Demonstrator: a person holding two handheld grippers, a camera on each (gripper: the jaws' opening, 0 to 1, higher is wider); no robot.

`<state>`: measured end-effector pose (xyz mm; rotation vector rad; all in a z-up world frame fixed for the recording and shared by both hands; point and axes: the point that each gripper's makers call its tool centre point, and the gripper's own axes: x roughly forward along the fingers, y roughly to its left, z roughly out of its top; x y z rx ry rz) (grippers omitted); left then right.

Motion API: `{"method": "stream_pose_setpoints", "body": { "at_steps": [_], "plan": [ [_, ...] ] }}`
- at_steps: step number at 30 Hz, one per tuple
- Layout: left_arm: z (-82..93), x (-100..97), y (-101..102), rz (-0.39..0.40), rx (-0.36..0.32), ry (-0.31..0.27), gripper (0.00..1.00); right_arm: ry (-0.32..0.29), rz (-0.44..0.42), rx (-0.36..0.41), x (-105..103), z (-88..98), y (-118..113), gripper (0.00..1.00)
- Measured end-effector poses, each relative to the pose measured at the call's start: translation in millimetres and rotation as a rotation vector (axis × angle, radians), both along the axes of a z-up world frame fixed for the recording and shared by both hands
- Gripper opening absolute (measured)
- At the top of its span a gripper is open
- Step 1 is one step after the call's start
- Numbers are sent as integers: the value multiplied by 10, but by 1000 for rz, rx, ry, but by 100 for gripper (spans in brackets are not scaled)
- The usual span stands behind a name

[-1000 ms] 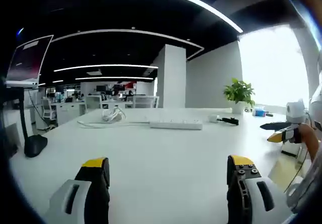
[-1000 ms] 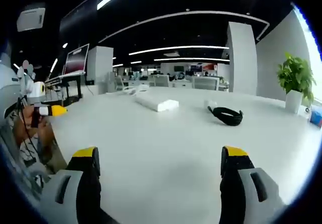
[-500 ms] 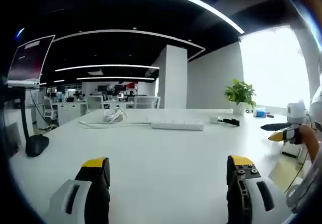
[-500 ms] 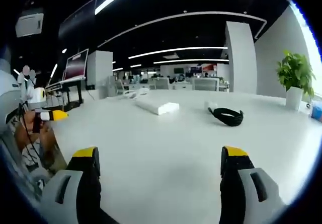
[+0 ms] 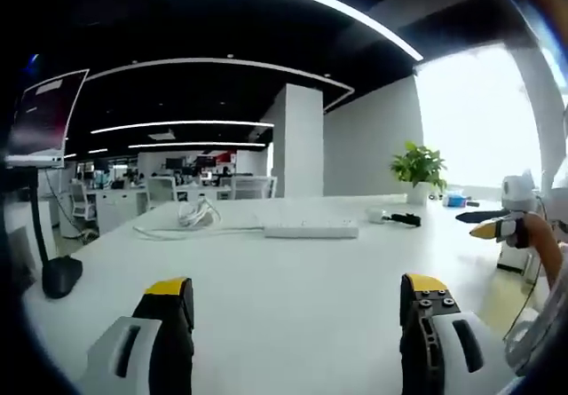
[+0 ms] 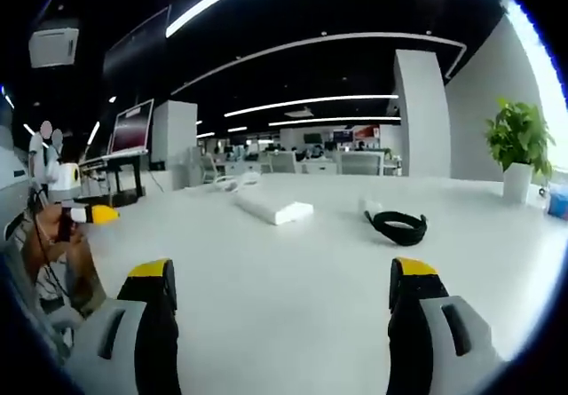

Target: Straighten the power strip on the desk, plug the charger into it

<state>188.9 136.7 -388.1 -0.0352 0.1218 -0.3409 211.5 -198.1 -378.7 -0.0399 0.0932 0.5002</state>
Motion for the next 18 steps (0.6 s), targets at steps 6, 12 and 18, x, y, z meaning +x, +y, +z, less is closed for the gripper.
{"method": "stream_pose_setpoints", "body": {
  "at_steps": [6, 12, 18],
  "plan": [
    [67, 110, -58, -28, 50, -22, 99, -18, 24, -33, 117, 57, 69, 99],
    [180, 272, -143, -89, -2, -40, 99, -57, 60, -50, 290, 149, 221, 99],
    [258, 450, -154, -94, 4, -60, 98, -76, 88, -34, 415, 188, 393, 97]
  ]
}}
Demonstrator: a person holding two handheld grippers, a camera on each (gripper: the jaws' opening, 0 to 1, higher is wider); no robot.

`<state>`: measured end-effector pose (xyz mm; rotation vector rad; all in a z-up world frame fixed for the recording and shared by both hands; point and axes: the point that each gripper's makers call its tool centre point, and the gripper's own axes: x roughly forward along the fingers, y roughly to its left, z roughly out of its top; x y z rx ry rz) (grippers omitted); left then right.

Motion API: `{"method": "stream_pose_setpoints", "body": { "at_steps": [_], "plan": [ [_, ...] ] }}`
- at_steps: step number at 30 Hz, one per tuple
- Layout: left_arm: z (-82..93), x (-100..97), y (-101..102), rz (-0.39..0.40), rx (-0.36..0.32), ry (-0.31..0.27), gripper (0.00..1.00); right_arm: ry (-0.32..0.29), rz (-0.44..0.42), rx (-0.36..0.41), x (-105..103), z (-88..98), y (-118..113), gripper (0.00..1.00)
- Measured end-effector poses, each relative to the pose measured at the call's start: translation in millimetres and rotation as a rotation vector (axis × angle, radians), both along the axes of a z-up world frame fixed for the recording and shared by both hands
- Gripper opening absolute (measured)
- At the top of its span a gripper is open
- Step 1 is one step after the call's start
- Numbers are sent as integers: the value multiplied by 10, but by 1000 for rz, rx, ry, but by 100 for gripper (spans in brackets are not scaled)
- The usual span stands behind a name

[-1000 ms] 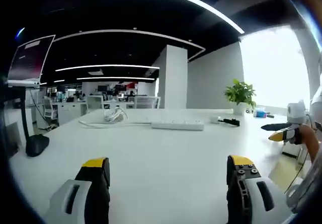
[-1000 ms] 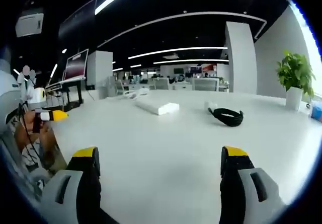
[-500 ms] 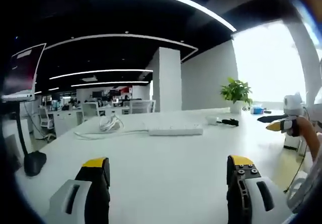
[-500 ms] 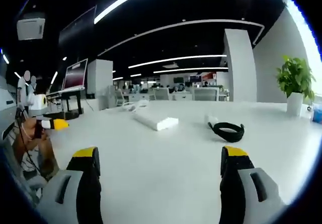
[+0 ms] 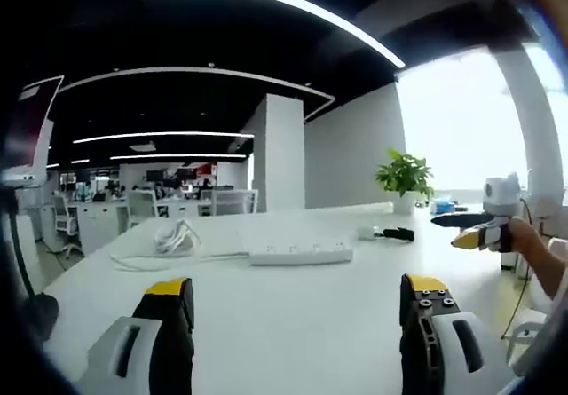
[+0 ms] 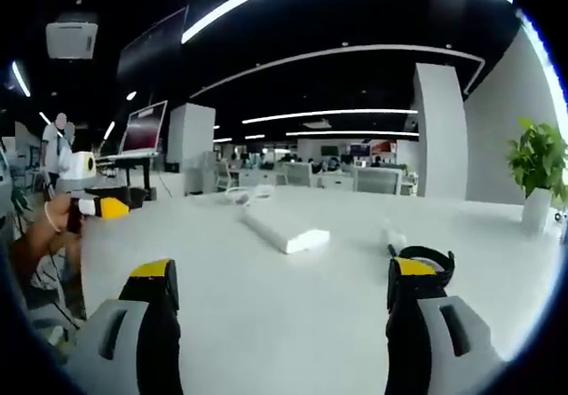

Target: Straighten the power strip on the desk, plug the charger into it

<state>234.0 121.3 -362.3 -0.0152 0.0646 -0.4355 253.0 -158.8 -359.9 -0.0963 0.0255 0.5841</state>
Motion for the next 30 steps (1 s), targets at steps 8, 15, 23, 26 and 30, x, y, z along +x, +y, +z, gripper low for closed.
{"method": "stream_pose_setpoints", "body": {
  "at_steps": [8, 15, 23, 26, 30],
  "plan": [
    [43, 196, -9, 1, 12, -9, 98, -30, 21, -27, 156, 91, 117, 94],
    [104, 407, 24, 1, 23, -27, 98, -42, 24, -49, 252, 122, 170, 94],
    [66, 524, -26, -8, 18, -11, 98, -38, 22, -38, 303, 143, 188, 94],
    [67, 557, -38, -12, 16, -5, 98, -19, 31, -32, 333, 136, 195, 94],
    [77, 613, -21, -11, 18, 3, 98, -7, 31, -28, 393, 155, 184, 94]
  ]
}}
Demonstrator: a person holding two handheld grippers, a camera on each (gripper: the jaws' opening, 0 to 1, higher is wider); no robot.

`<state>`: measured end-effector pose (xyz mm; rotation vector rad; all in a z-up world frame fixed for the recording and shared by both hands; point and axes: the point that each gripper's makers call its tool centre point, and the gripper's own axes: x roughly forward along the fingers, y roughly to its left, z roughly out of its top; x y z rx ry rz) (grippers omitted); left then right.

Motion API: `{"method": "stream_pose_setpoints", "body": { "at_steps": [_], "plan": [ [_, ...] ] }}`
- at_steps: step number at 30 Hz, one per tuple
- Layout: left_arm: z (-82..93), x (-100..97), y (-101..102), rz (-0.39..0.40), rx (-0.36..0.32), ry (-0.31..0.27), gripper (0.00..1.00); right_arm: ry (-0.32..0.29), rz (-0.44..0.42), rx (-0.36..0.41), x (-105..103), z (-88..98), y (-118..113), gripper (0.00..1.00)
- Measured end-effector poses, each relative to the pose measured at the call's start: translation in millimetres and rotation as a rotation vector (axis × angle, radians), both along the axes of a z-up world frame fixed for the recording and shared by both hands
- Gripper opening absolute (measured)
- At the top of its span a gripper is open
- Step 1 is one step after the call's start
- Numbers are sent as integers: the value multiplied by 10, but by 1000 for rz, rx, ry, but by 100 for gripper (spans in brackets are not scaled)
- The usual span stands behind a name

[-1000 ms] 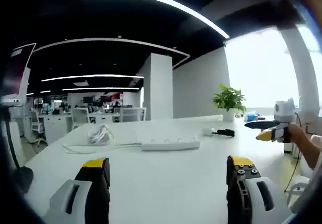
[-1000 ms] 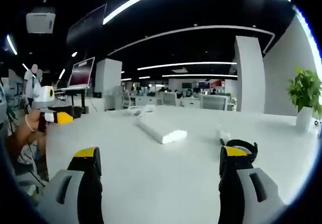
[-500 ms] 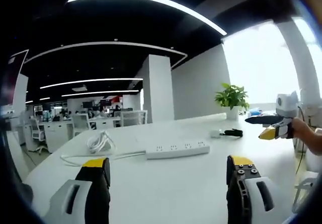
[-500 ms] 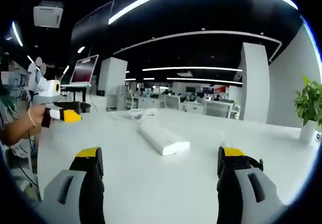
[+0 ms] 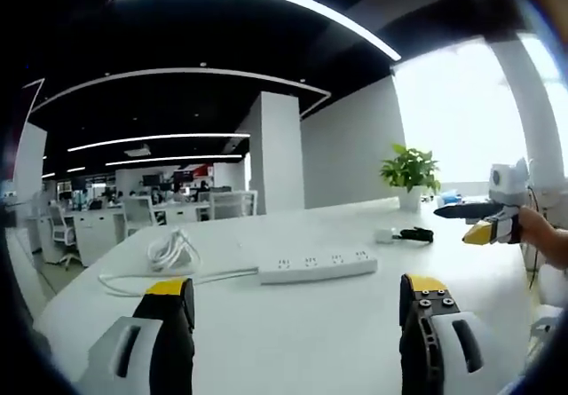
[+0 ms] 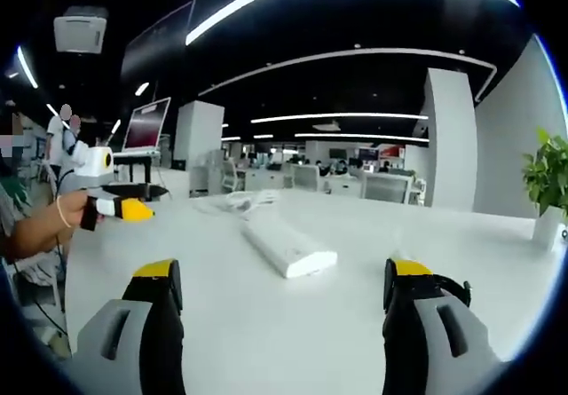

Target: Straighten the power strip on the desk, plug the charger into it

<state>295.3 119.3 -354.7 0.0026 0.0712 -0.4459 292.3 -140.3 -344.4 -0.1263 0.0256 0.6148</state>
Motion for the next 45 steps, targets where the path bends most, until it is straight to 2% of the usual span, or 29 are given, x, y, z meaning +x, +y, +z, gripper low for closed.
{"method": "stream_pose_setpoints", "body": {
  "at_steps": [6, 10, 16, 26, 34, 41, 45],
  "plan": [
    [5, 127, 65, 7, 5, 6, 98, 19, -4, 12, 117, 2, 3, 93],
    [16, 235, 121, 19, 10, -3, 98, 5, -22, -6, 219, 10, -14, 93],
    [-54, 383, 169, 25, 27, 12, 98, 2, -26, -23, 300, -19, 24, 93],
    [-28, 521, 146, 5, 17, 14, 98, 34, -32, -29, 431, -154, 66, 92],
    [-89, 706, 151, -6, 25, 17, 96, 16, -18, -54, 510, -190, 186, 91],
    [-128, 828, 60, -35, 44, 11, 96, 7, 7, -61, 566, -226, 296, 93],
    [-104, 897, 38, -40, 40, -14, 96, 8, 33, -46, 585, -221, 365, 92]
  ]
}}
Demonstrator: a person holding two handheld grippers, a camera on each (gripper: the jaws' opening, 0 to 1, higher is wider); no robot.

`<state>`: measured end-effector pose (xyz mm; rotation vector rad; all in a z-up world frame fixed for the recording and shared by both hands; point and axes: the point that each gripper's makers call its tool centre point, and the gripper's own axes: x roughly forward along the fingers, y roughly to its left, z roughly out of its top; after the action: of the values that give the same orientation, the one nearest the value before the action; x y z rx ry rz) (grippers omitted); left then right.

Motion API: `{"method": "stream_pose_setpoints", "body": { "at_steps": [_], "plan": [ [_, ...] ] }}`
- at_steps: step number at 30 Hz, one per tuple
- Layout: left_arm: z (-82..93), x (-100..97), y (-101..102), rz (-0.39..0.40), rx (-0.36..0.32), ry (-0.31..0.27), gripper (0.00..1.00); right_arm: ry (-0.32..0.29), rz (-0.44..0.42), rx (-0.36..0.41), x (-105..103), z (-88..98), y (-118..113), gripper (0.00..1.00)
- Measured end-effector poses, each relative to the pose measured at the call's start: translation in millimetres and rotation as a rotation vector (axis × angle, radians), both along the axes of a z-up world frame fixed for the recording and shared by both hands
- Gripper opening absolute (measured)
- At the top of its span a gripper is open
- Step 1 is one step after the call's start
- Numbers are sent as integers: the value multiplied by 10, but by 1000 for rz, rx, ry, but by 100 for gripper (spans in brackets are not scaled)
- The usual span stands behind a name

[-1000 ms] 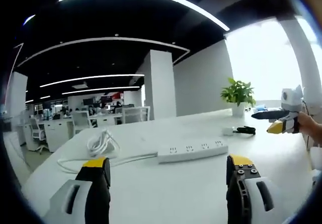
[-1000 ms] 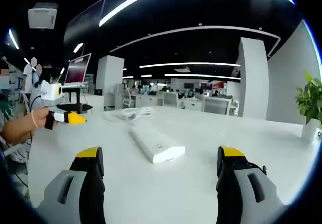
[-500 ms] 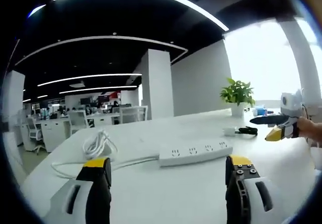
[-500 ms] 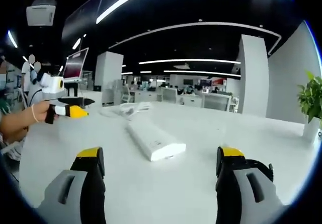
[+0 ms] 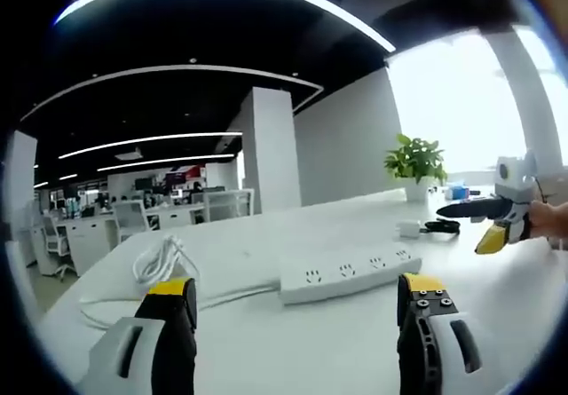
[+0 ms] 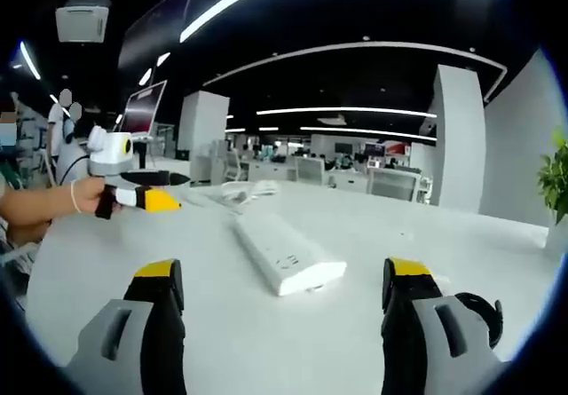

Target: Straighten the power strip on the desk, plug the charger into it

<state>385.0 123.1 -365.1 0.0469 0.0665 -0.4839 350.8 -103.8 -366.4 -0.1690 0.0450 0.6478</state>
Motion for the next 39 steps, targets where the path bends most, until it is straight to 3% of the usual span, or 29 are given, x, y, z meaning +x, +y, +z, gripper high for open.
{"method": "stream_pose_setpoints", "body": {
  "at_steps": [7, 22, 26, 39],
  "plan": [
    [-73, 159, -45, -10, 6, -1, 95, 5, 6, 22, 83, -26, 40, 92],
    [-332, 292, -277, -102, 50, 115, 97, 95, 27, 35, 206, -210, 135, 95],
    [-399, 328, -329, -127, 66, 138, 97, 111, 25, 5, 222, -279, 166, 95],
    [-436, 480, -371, -155, 77, 126, 93, 138, 9, -19, 295, -320, 152, 92]
  ]
}}
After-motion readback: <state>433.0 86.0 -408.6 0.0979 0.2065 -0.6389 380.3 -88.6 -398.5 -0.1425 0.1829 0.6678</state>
